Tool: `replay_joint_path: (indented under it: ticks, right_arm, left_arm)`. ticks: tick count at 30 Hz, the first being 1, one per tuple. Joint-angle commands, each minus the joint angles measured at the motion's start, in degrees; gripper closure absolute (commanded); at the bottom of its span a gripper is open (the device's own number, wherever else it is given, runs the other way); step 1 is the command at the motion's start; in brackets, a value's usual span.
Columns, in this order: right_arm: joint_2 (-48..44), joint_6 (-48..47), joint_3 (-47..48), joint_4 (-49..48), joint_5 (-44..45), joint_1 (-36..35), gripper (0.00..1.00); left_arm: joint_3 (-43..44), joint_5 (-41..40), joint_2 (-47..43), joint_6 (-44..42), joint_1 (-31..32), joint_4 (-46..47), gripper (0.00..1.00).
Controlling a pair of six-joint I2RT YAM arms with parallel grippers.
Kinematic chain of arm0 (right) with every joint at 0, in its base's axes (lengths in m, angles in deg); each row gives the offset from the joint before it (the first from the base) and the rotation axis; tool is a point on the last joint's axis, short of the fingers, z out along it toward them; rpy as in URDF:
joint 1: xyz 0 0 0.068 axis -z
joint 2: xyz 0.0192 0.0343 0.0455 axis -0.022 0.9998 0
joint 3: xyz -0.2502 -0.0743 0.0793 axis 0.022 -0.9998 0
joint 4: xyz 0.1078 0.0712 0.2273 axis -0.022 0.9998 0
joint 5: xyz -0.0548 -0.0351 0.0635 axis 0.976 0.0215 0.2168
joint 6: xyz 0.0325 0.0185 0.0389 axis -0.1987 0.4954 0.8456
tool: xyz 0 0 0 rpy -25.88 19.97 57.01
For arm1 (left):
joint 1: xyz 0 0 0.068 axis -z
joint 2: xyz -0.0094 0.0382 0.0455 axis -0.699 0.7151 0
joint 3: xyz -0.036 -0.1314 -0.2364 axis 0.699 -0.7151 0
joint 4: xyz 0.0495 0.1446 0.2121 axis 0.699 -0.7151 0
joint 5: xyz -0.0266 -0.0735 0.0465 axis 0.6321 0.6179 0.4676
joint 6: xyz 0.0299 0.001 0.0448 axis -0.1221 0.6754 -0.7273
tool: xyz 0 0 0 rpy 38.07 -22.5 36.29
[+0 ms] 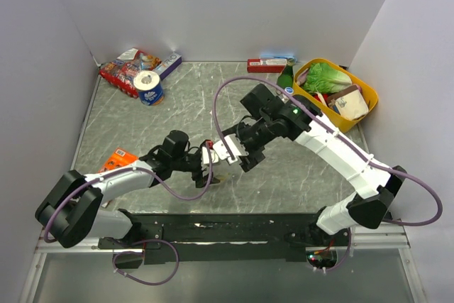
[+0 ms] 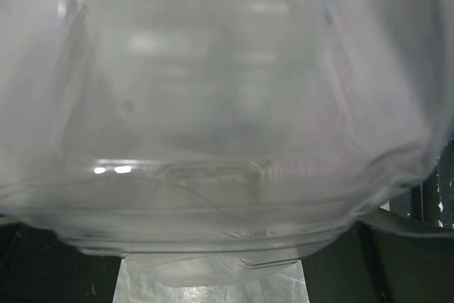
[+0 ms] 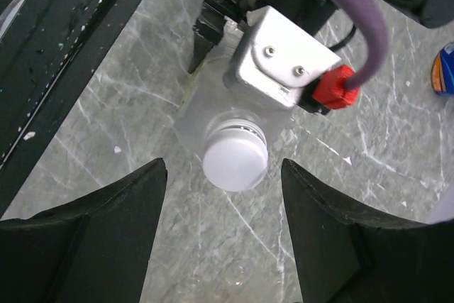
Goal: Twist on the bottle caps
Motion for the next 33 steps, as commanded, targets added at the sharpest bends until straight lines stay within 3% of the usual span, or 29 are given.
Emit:
replay_joint_path:
  ticks: [1, 10, 22, 33]
  right_arm:
    - [-0.7, -3.9, 0.5, 2.5, -1.5, -0.7, 0.27]
    - [-1.5, -2.1, -3.2, -4.4, 1.6, -1.3, 0.30]
    - [-0.4, -1.1, -2.5, -4.3, 2.8, -1.3, 0.43]
    - [2.5, 9.2, -1.7, -5.6, 3.3, -0.5, 0.54]
  left_arm:
    - [3.6, 2.9, -0.5, -1.0, -0.1, 1.6, 0.99]
    - [4.3, 3.4, -0.3, -1.7, -0.1, 1.1, 0.99]
    - [4.3, 3.3, -0.2, -2.0, -0.2, 1.6, 0.99]
    - [1.9, 0.1, -2.1, 1.3, -0.2, 7.3, 0.99]
